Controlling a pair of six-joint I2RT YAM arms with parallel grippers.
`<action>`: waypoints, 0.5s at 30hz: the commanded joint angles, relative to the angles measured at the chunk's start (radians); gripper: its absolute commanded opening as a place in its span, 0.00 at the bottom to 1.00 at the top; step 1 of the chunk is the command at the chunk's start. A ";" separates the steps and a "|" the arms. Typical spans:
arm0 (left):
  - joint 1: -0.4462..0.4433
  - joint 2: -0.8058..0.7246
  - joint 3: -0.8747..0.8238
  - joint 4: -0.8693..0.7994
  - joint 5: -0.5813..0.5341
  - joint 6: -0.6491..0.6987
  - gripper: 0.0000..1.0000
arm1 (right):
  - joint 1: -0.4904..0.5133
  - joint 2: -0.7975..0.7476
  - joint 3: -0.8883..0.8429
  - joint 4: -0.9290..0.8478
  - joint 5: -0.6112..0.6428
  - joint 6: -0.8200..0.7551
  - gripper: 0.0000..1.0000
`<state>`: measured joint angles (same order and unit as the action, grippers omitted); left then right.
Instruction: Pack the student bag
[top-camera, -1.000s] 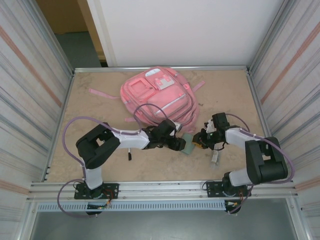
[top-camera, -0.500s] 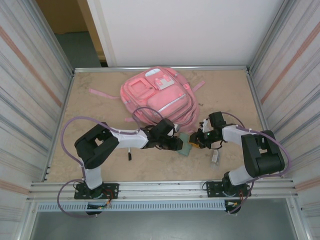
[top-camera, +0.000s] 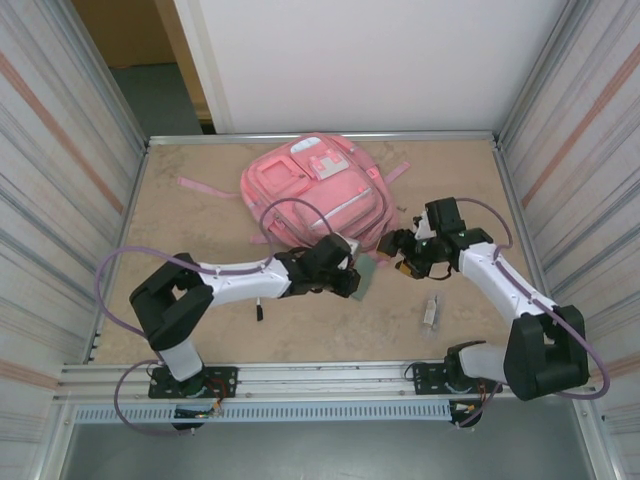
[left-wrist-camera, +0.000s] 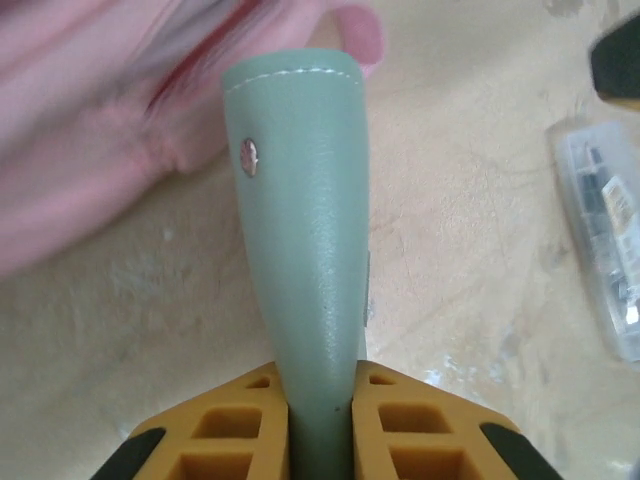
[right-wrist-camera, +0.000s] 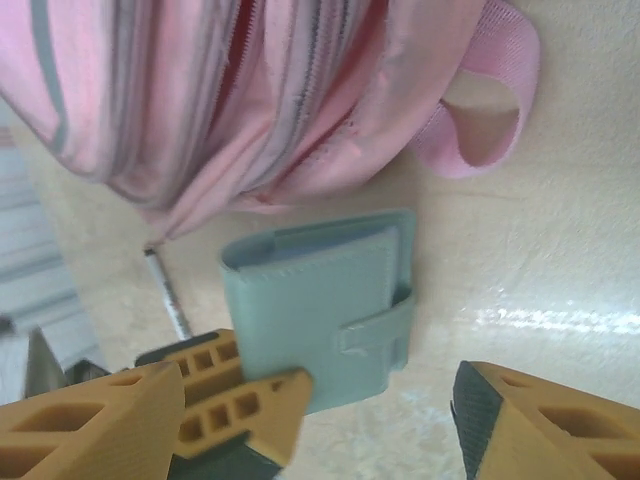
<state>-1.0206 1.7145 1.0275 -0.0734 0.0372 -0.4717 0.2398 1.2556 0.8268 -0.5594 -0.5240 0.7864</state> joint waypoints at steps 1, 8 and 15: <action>-0.089 -0.006 0.078 -0.058 -0.284 0.288 0.05 | 0.029 0.016 0.024 -0.145 -0.007 0.170 0.72; -0.175 0.073 0.160 -0.044 -0.443 0.422 0.02 | 0.066 0.105 0.086 -0.265 0.088 0.232 0.72; -0.192 0.051 0.083 0.119 -0.380 0.491 0.05 | 0.073 0.108 0.066 -0.241 0.052 0.296 0.59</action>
<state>-1.2068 1.7824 1.1355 -0.0731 -0.3180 -0.0502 0.3027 1.3666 0.8864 -0.7559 -0.4744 1.0332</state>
